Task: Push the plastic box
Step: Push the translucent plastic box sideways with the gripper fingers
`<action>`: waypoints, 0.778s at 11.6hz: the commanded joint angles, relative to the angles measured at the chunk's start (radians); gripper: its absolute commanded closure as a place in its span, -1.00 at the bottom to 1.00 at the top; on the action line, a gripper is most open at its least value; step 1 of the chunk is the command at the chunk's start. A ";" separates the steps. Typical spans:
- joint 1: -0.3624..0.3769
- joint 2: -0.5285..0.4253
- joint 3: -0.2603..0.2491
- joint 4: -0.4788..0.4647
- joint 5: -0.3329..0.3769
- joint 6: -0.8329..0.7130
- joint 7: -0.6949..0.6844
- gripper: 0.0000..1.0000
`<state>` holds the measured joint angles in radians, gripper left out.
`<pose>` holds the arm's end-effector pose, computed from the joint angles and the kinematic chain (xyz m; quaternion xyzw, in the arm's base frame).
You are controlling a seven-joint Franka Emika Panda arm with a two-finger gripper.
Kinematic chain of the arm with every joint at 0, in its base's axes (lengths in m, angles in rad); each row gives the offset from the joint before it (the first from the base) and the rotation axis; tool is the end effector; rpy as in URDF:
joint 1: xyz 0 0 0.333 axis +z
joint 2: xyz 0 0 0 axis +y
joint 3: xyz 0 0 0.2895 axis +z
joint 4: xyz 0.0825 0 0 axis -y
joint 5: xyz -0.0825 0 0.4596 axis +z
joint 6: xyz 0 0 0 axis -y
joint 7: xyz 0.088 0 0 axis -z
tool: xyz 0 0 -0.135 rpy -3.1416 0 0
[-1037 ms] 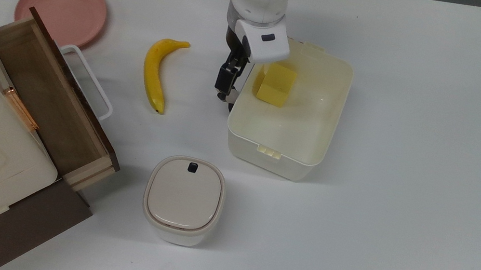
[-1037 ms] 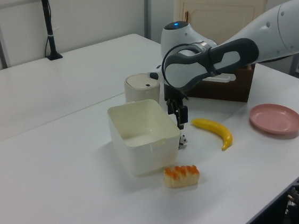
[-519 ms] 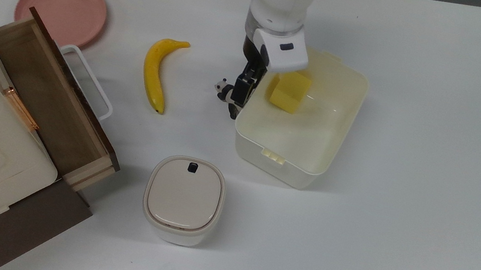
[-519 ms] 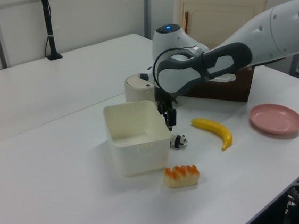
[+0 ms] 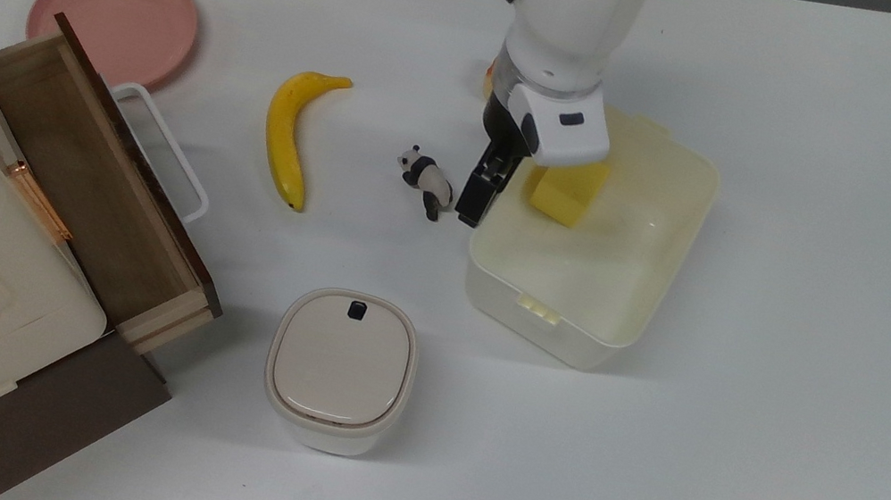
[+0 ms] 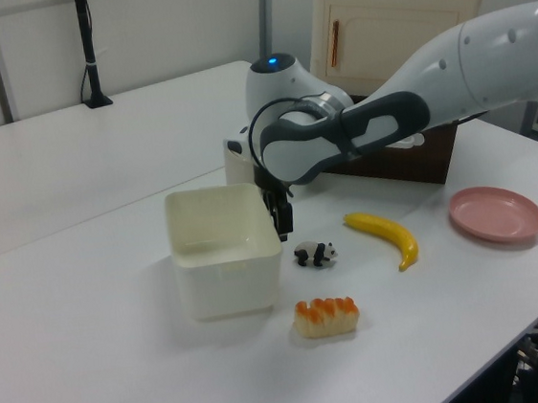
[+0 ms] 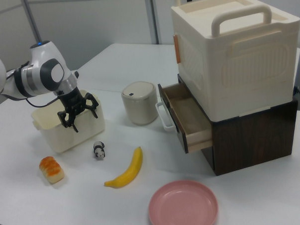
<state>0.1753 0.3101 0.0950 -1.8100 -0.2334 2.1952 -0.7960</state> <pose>0.6793 0.1724 0.2878 0.8247 0.5582 0.0159 0.0899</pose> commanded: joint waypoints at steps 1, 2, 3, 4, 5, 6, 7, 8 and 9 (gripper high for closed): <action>0.039 0.036 -0.004 0.017 -0.027 0.015 0.044 -1.00; 0.043 0.041 -0.004 0.043 -0.027 0.026 0.053 -1.00; 0.043 0.044 -0.004 0.050 -0.027 0.031 0.057 -1.00; 0.043 0.040 -0.004 0.052 -0.026 0.032 0.057 -1.00; 0.044 0.035 -0.004 0.052 -0.026 0.032 0.058 -1.00; 0.044 0.030 -0.004 0.052 -0.027 0.032 0.060 -1.00; 0.049 0.029 -0.004 0.052 -0.027 0.032 0.060 -1.00; 0.052 0.020 -0.004 0.052 -0.027 0.032 0.060 -1.00; 0.052 0.009 -0.004 0.052 -0.027 0.032 0.058 -1.00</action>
<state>0.2112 0.3428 0.0957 -1.7574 -0.2392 2.2149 -0.7645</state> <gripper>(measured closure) 0.000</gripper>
